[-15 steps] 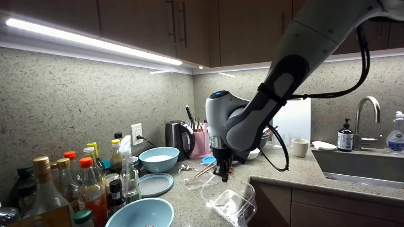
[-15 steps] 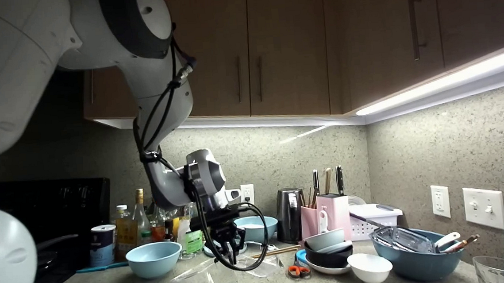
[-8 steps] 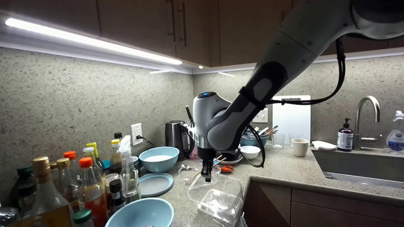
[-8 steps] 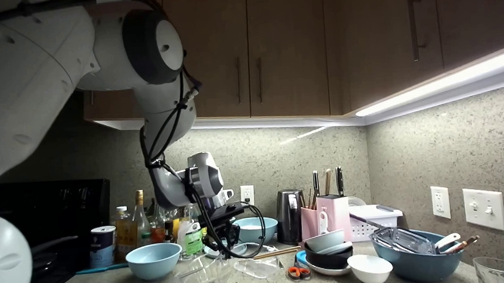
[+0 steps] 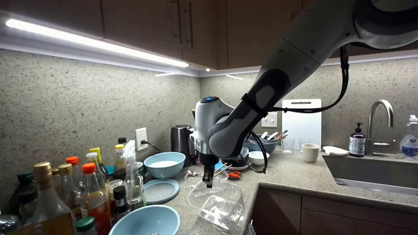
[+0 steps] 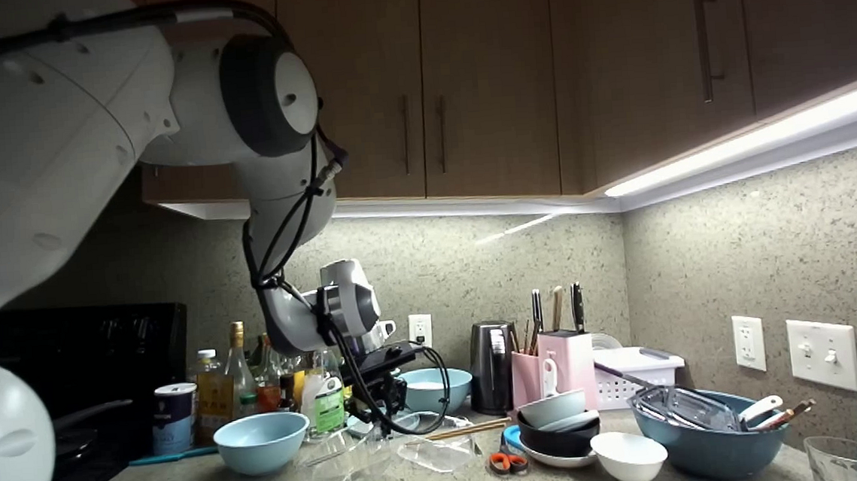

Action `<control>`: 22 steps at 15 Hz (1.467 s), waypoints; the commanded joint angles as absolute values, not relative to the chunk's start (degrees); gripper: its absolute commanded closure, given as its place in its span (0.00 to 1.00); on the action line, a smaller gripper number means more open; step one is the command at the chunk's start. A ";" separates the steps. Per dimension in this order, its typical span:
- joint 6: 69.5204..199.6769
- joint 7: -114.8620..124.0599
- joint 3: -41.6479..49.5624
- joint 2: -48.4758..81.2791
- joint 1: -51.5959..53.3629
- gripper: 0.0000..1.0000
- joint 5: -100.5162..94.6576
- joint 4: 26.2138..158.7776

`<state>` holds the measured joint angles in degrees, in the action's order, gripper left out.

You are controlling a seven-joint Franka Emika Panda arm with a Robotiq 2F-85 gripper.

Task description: Pick up the bowl and place it on the left side of the counter

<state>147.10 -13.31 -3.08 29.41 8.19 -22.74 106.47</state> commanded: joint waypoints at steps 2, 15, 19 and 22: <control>148.45 -13.25 -3.63 35.79 10.97 0.93 -22.96 98.95; 148.37 -3.32 2.71 44.87 15.92 0.35 -23.73 89.60; 147.89 -1.70 3.96 44.81 16.89 0.09 -24.38 89.67; 148.39 0.57 5.97 43.25 18.97 0.00 -26.26 90.45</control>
<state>147.88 -3.23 3.57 45.07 16.42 -23.55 89.36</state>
